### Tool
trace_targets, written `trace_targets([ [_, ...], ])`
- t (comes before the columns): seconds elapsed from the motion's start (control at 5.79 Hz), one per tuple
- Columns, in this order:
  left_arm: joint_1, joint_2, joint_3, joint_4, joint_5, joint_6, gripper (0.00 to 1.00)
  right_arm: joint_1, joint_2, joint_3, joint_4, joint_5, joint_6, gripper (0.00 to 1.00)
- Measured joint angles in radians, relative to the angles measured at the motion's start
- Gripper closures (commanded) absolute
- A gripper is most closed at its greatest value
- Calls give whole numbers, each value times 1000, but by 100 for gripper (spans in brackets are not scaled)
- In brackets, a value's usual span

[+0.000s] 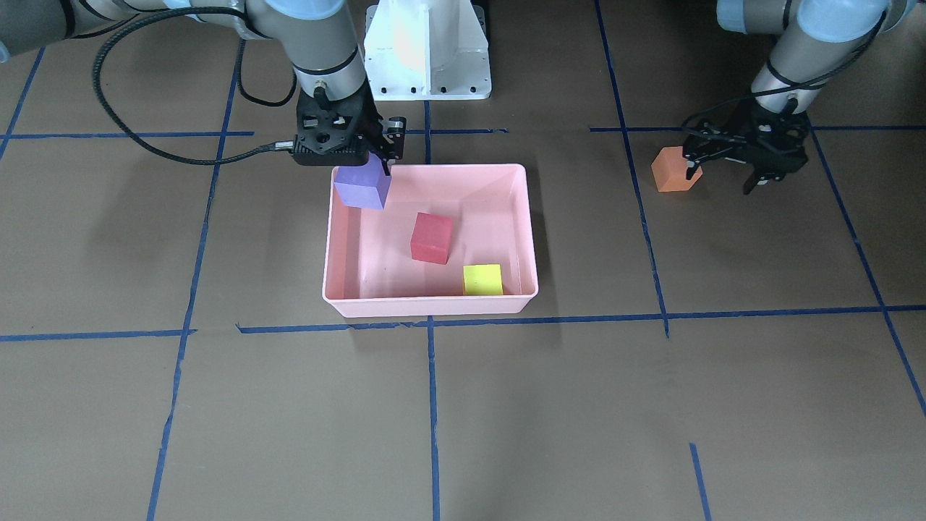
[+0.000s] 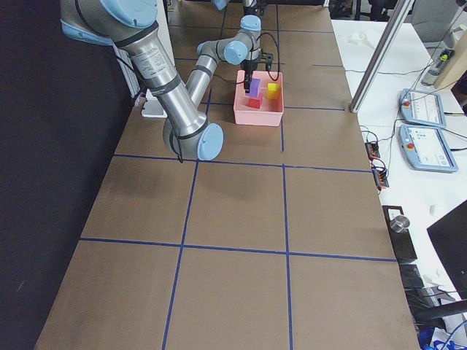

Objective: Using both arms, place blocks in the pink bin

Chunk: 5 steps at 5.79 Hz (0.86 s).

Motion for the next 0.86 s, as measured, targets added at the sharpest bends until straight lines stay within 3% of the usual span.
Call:
trace_targets([
  [0.35,23,64,8,-96,6,-255,0,-3,-2,1,-1,-5,-13,0],
  [0.86,169,67,13,-119,16,-449,0,-2,-29,14,0,-8,-25,0],
])
